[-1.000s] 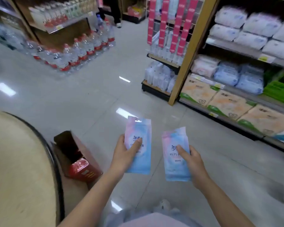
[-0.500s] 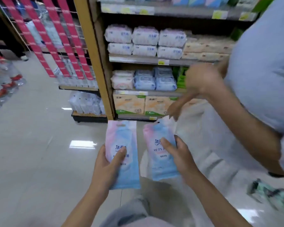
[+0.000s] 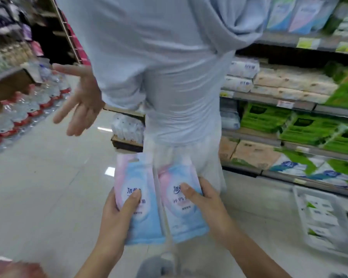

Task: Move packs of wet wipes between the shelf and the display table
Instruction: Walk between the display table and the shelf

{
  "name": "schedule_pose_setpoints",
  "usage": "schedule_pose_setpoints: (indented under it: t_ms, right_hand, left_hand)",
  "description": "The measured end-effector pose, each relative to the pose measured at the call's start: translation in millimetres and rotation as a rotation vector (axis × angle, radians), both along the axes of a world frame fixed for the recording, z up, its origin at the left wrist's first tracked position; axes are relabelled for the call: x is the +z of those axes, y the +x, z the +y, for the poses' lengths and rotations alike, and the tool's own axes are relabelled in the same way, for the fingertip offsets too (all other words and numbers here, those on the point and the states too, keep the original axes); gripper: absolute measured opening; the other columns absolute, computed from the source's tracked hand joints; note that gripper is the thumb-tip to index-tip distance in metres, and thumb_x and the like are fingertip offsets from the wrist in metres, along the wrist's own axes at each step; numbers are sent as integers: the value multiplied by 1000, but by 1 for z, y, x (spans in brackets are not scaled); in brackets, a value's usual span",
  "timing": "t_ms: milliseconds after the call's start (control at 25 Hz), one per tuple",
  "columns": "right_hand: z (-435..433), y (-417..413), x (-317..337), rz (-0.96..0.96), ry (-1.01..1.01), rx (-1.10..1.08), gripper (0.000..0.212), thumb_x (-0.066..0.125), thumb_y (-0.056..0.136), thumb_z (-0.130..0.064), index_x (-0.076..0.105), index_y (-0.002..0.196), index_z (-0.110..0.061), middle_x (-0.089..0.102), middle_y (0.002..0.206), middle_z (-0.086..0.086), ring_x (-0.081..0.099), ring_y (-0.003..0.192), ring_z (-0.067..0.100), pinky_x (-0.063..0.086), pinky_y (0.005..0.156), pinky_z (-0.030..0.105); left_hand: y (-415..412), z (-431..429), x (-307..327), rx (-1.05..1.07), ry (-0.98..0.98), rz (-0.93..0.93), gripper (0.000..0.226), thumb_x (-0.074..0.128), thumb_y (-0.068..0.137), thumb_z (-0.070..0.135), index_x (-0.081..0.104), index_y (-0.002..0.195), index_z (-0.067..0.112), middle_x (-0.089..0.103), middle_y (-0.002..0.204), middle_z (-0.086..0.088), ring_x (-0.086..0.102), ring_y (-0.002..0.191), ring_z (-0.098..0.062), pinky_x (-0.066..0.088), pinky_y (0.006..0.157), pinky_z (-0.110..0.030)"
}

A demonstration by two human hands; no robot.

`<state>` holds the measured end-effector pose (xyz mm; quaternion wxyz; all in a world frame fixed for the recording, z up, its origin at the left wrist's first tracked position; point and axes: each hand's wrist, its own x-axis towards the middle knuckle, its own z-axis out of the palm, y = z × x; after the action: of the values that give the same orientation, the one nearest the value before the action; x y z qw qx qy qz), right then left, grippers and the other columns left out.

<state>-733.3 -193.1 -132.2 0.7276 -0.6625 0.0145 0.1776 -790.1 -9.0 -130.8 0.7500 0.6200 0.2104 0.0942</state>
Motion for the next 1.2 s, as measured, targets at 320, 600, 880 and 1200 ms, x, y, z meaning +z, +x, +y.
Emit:
schedule_pose_setpoints:
  t_ms: [320,600,880,1200]
  right_hand:
    - [-82,8,6,10,41,-120,18,64,88,-20,66,104,-11,75,94,4,71,80,17,56,63,24]
    - [-154,129,20,-90,36,-377,13,64,86,-18,66,99,-17,75,86,-4,70,80,15,58,66,26]
    - [-211,282,60,-200,8,-579,22,66,86,-30,65,105,-18,72,102,3,68,98,28,53,90,50]
    - [-295,404,74,-269,53,-638,23,69,84,-28,66,100,-13,71,99,11,66,98,36,51,88,57]
  left_hand:
    - [26,-78,11,-89,37,-11,46,70,68,42,61,109,22,73,101,3,71,91,-16,54,73,-32]
    - [171,-146,16,-185,37,-69,26,72,79,29,60,102,25,72,99,1,70,90,-18,56,76,-32]
    - [353,-202,55,-367,104,-232,22,73,81,26,60,100,25,72,95,4,68,85,-10,57,74,-26]
    - [483,-293,68,-403,119,-268,24,70,79,30,59,100,26,70,94,5,67,83,-7,55,73,-24]
